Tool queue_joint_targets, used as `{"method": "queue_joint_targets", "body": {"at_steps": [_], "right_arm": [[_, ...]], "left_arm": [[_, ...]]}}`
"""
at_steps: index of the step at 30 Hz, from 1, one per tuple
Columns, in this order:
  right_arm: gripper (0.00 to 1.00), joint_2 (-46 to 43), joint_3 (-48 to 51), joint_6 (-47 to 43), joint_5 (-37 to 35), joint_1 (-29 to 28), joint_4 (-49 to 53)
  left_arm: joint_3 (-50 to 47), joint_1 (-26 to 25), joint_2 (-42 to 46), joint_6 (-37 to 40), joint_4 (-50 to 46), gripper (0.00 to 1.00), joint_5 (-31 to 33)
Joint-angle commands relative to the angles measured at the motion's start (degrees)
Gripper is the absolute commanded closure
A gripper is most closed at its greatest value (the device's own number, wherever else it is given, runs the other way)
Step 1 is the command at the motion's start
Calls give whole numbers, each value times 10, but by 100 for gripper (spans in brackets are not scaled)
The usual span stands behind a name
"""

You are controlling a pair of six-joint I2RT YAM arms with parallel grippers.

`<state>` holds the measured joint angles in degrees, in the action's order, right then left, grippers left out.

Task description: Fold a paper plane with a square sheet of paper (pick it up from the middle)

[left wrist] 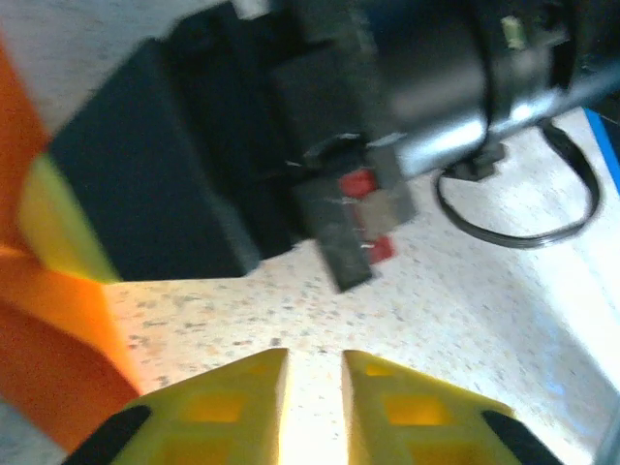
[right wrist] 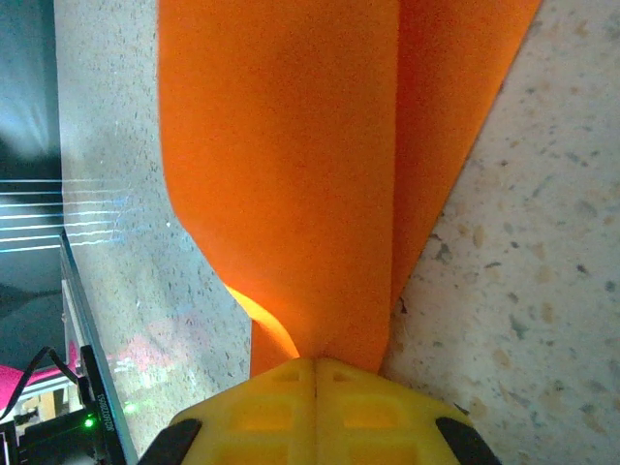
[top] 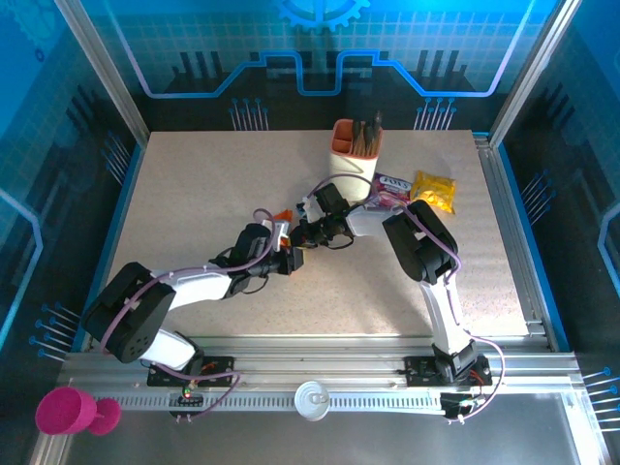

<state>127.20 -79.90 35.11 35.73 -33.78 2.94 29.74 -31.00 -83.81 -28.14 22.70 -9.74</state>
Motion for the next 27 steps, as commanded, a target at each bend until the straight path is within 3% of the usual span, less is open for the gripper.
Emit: {"method": "queue_joint_targets", "body": {"at_steps": [1,12,27], "right_arm": [[100,28,25,7,-15,-1,24],[100,26,36,12,-11,1,10],[100,25,38,13,-7,3,6]], "left_arm": [[-17,-13,27,12,-24,73,88],[14,-55,-12,60,-76,68,157],[54,-68,-72,70,-100,67,251]]}}
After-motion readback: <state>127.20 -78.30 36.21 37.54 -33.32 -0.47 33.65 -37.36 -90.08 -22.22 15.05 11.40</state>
